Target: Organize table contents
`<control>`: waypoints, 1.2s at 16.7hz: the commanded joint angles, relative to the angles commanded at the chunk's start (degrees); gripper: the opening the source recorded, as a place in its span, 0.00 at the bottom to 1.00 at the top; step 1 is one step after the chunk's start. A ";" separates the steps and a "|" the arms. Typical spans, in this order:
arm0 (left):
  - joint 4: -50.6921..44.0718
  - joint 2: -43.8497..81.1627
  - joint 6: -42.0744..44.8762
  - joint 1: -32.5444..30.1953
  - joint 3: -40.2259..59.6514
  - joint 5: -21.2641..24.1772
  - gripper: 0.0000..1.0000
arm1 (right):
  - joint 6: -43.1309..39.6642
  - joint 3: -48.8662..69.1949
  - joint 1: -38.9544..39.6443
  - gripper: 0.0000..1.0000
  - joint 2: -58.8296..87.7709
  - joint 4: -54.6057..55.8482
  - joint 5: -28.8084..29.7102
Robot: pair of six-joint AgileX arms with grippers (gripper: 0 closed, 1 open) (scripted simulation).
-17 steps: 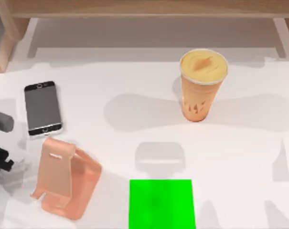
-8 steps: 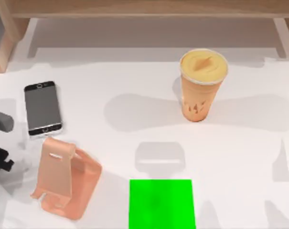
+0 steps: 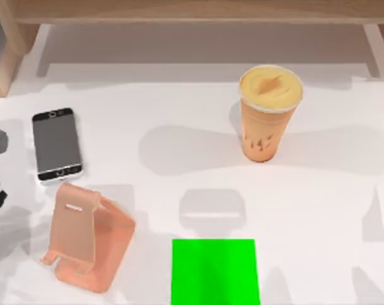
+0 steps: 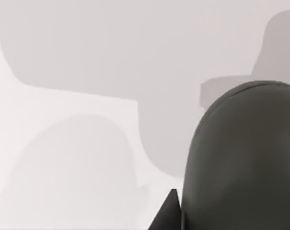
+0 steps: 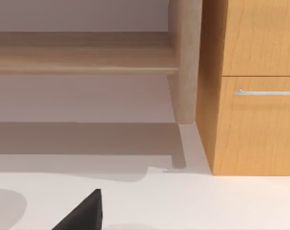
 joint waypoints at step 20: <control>-9.08 -11.87 21.24 -12.53 13.86 1.40 0.00 | 0.00 0.00 0.00 1.00 0.00 0.00 0.00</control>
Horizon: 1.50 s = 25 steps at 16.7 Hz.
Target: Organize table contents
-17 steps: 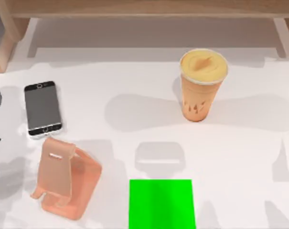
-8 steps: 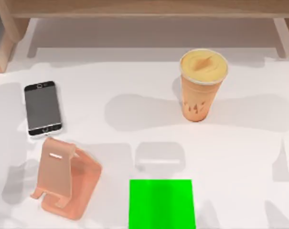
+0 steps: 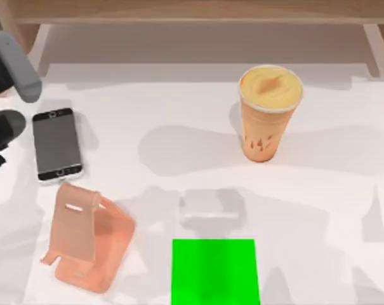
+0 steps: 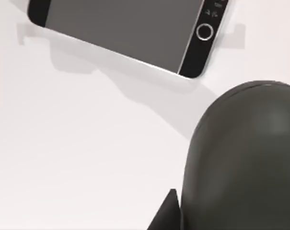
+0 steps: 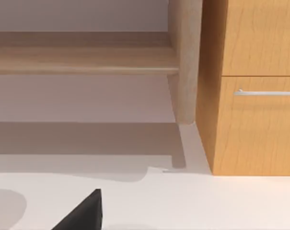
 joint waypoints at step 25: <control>7.68 27.86 71.74 -51.42 2.92 -1.17 0.00 | 0.00 0.00 0.00 1.00 0.00 0.00 0.00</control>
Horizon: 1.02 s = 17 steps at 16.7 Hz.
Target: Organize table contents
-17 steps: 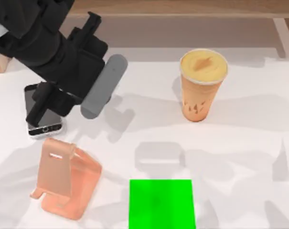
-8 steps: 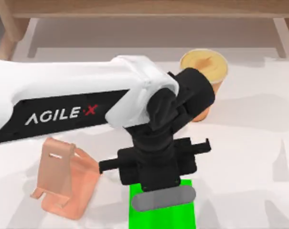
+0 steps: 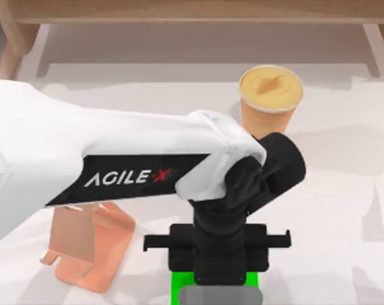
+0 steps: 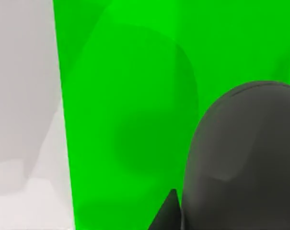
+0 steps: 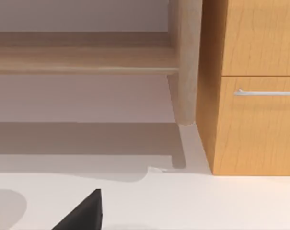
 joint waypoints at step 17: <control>2.05 1.06 0.01 -0.21 -1.22 -0.03 0.60 | 0.00 0.00 0.00 1.00 0.00 0.00 0.00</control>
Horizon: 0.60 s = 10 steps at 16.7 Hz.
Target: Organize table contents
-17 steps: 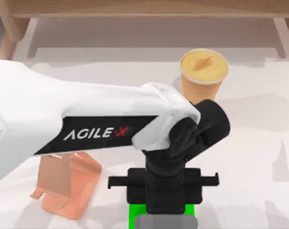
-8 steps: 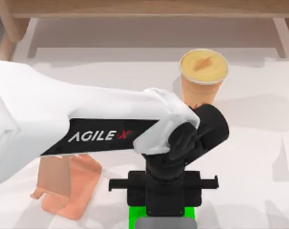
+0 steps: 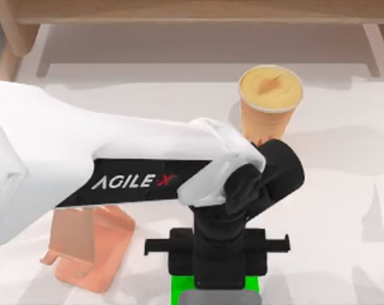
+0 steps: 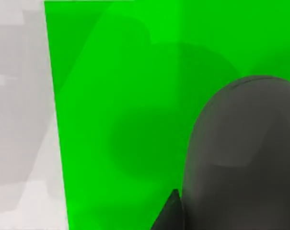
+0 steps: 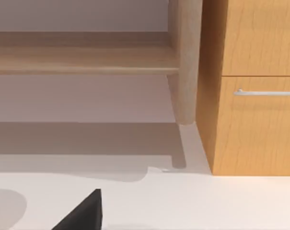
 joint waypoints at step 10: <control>0.00 0.00 0.00 0.00 0.00 0.00 1.00 | 0.00 0.00 0.00 1.00 0.00 0.00 0.00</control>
